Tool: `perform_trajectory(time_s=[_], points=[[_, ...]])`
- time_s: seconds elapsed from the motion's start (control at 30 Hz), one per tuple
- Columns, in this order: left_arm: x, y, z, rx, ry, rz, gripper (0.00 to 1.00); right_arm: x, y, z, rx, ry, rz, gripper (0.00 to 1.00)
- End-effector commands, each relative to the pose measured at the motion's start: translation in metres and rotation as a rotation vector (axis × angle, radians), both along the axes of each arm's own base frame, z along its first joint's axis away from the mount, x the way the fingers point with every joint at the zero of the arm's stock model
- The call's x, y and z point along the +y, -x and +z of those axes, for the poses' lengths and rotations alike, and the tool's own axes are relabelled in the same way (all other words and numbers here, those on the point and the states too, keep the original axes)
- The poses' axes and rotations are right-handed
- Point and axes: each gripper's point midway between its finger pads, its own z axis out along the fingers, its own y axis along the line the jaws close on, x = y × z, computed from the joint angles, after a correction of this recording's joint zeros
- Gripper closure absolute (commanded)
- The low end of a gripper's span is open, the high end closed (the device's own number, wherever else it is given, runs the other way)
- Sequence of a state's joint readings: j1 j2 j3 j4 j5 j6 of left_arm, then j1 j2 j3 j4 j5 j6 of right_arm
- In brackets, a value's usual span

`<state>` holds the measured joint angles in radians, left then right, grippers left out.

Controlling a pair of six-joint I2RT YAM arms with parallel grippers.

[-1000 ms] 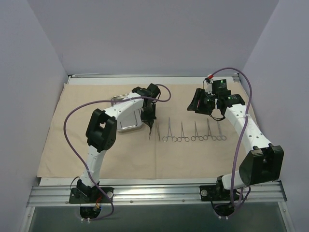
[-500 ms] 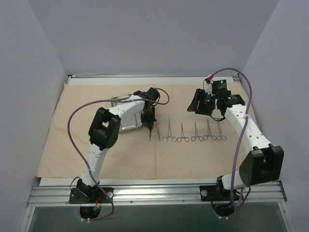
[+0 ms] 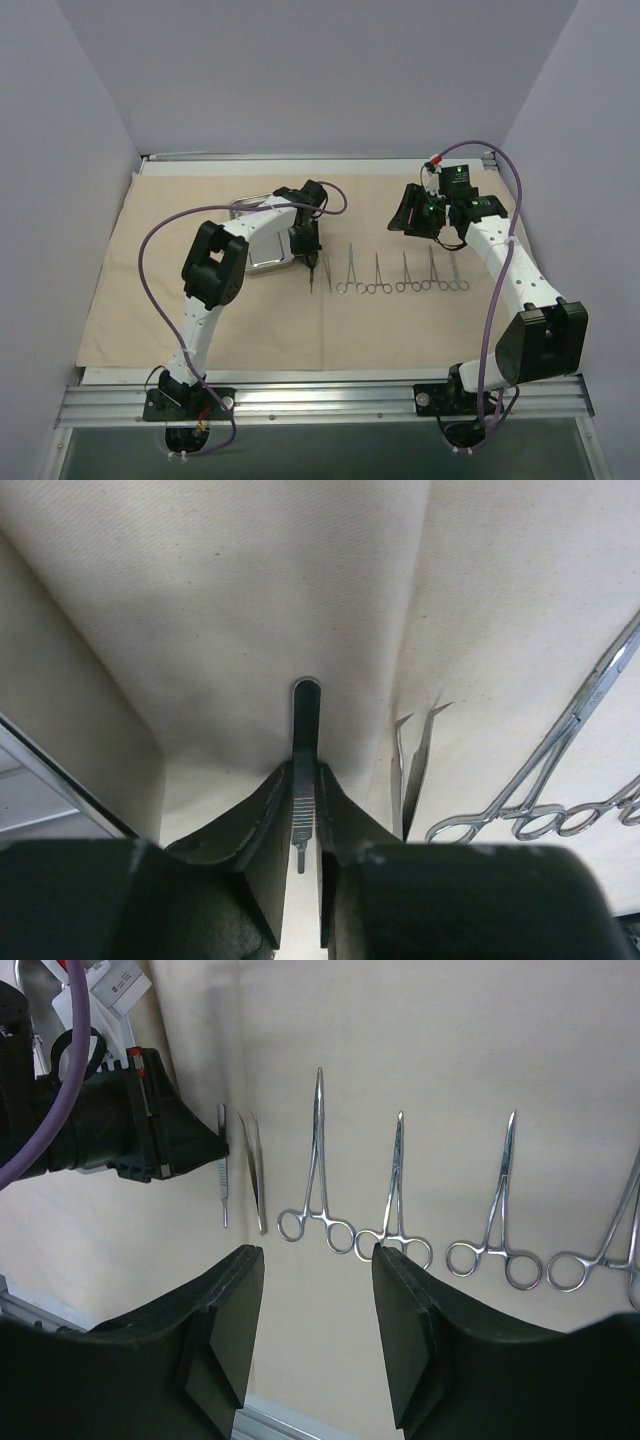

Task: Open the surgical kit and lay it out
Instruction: Place the medical item in the surgical kit, then reset both arms

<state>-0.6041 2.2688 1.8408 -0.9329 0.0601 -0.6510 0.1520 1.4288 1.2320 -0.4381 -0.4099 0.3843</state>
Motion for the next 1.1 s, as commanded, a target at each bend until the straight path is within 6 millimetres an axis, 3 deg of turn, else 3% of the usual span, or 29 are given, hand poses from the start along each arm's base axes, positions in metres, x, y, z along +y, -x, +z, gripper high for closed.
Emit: perform_trajectory(time_s=[0.0, 0.23, 0.37, 0.57, 0.7, 0.73, 0.77, 0.87, 0.9, 0.93, 1.07], points=[[0.015, -0.007, -0.015, -0.016, -0.048, 0.026, 0.75, 0.003, 0.007, 0.004, -0.004, -0.010, 0.022, 0.53], [0.012, -0.011, 0.010, -0.057, -0.025, 0.014, 0.60, 0.003, 0.005, 0.004, -0.010, -0.012, 0.023, 0.53], [0.012, -0.012, 0.027, -0.080, -0.012, 0.004, 0.57, 0.005, 0.004, 0.006, -0.018, -0.020, 0.023, 0.53], [0.001, -0.018, 0.077, -0.157, 0.070, -0.018, 0.49, 0.003, 0.003, 0.009, -0.028, -0.011, 0.023, 0.52], [-0.012, -0.016, 0.122, -0.214, 0.167, -0.050, 0.45, 0.003, 0.003, 0.011, -0.034, -0.009, 0.024, 0.52], [-0.017, -0.013, 0.131, -0.214, 0.201, -0.063, 0.42, 0.003, 0.003, 0.012, -0.036, -0.008, 0.023, 0.52], [-0.021, -0.012, 0.141, -0.227, 0.222, -0.070, 0.03, 0.002, 0.003, 0.012, -0.035, -0.005, 0.023, 0.51], [-0.030, -0.005, 0.178, -0.292, 0.323, -0.111, 0.06, 0.001, 0.006, 0.008, -0.019, 0.000, 0.025, 0.47], [-0.027, 0.003, 0.191, -0.315, 0.346, -0.117, 0.06, 0.001, 0.008, 0.006, -0.011, 0.002, 0.024, 0.28], [-0.027, 0.006, 0.198, -0.329, 0.367, -0.123, 0.06, 0.002, 0.010, 0.005, -0.007, -0.002, 0.027, 0.01], [-0.027, 0.024, 0.231, -0.402, 0.478, -0.163, 0.06, 0.002, 0.021, -0.001, 0.004, -0.019, 0.019, 0.00]])
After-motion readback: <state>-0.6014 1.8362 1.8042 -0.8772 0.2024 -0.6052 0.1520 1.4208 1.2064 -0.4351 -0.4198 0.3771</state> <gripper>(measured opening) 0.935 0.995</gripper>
